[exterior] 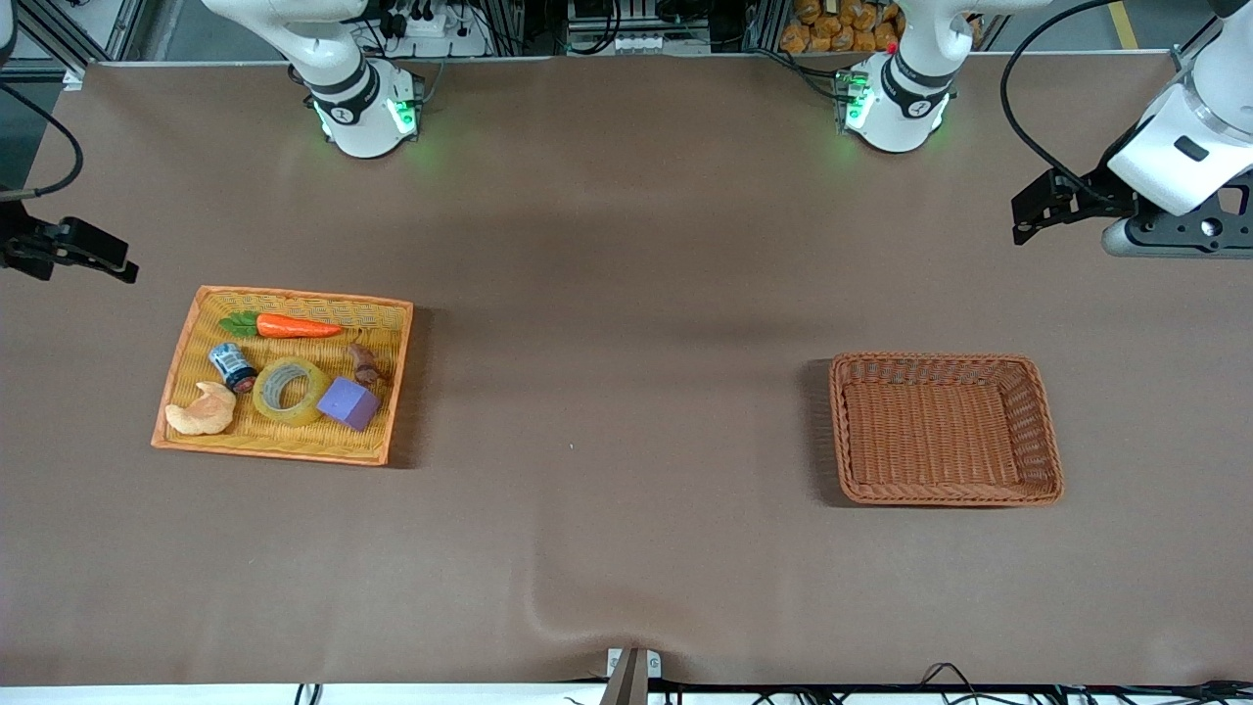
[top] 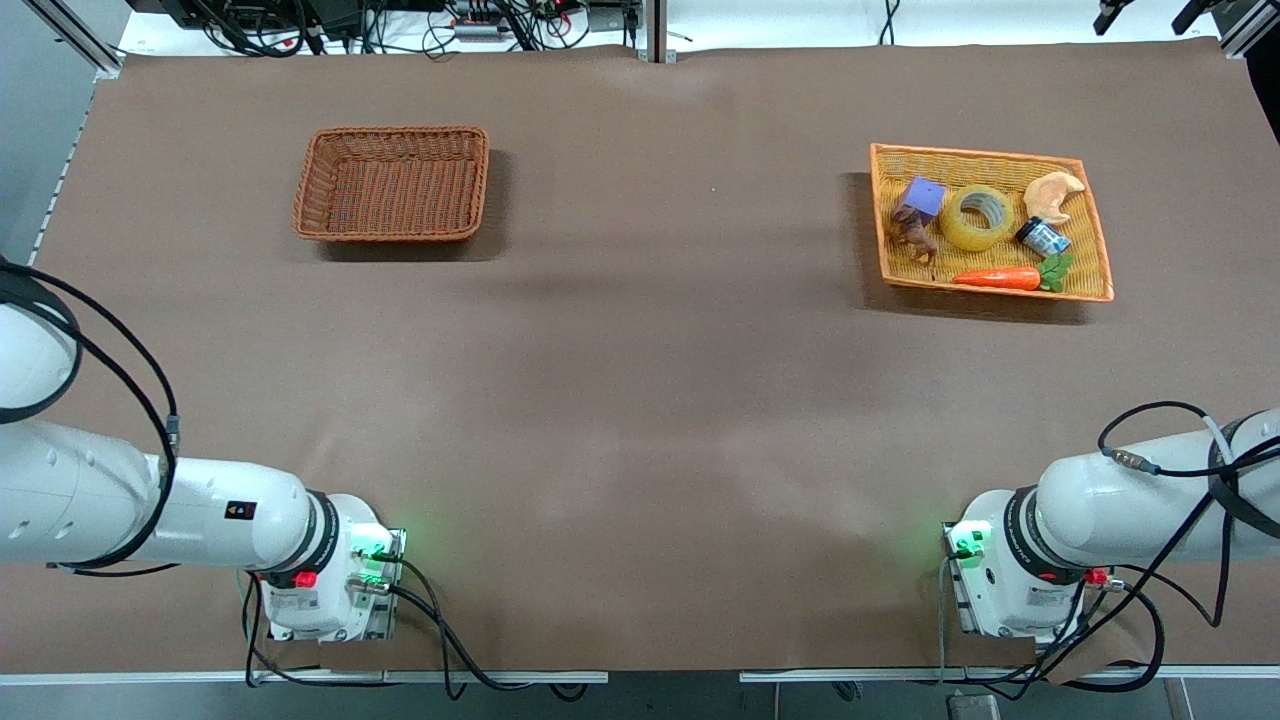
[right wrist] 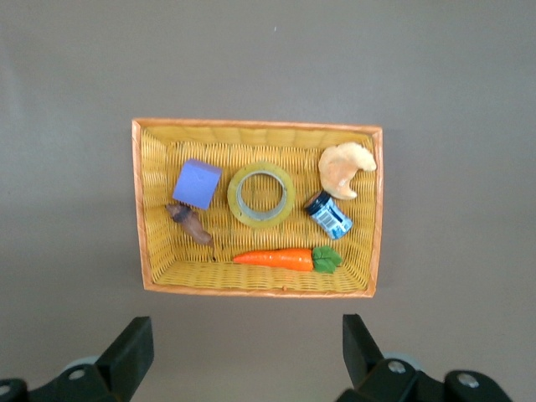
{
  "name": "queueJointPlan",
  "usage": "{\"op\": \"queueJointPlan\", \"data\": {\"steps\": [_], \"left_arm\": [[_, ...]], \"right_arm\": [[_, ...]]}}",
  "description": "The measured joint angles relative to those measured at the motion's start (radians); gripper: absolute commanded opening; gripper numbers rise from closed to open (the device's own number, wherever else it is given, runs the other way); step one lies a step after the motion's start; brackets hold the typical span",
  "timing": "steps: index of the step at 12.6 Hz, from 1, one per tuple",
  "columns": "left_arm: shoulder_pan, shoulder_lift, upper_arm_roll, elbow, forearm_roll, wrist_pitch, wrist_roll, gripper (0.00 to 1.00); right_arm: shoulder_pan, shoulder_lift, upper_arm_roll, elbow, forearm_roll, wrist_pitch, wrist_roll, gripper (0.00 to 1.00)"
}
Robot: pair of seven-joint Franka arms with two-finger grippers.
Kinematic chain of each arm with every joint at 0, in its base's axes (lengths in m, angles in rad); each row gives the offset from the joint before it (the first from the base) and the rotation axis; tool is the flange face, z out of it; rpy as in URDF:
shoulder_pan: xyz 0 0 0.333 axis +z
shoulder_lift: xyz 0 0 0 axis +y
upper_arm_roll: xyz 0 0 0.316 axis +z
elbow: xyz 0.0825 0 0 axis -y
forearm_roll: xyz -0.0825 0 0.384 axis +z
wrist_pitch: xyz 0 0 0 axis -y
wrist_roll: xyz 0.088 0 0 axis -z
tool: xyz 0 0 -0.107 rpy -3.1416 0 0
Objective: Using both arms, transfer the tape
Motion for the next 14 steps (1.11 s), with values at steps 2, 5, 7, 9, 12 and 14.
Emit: {"op": "queueJointPlan", "data": {"steps": [2,5,7,9,12,14], "left_arm": [[0.000,0.000,0.000,0.000,0.000,0.001,0.000,1.00],[0.000,0.000,0.000,0.000,0.000,0.002,0.000,1.00],[0.000,0.000,0.000,0.000,0.000,0.003,0.000,1.00],[0.000,0.000,-0.001,0.000,0.000,0.004,0.000,1.00],[-0.003,0.001,-0.005,0.021,0.000,0.017,0.000,1.00],[-0.003,0.002,-0.007,0.032,0.000,0.017,0.000,1.00]], "right_arm": [[0.000,-0.001,0.001,0.027,0.000,-0.003,0.000,1.00],[0.000,0.000,0.001,0.034,0.000,-0.033,0.000,1.00],[0.000,0.004,0.001,0.032,0.000,-0.035,0.000,1.00],[0.001,0.010,0.001,-0.007,0.000,-0.015,0.000,1.00],[0.020,0.024,0.008,-0.137,0.000,0.121,-0.003,1.00],[0.066,0.040,0.010,-0.229,0.001,0.190,-0.004,1.00]]}}
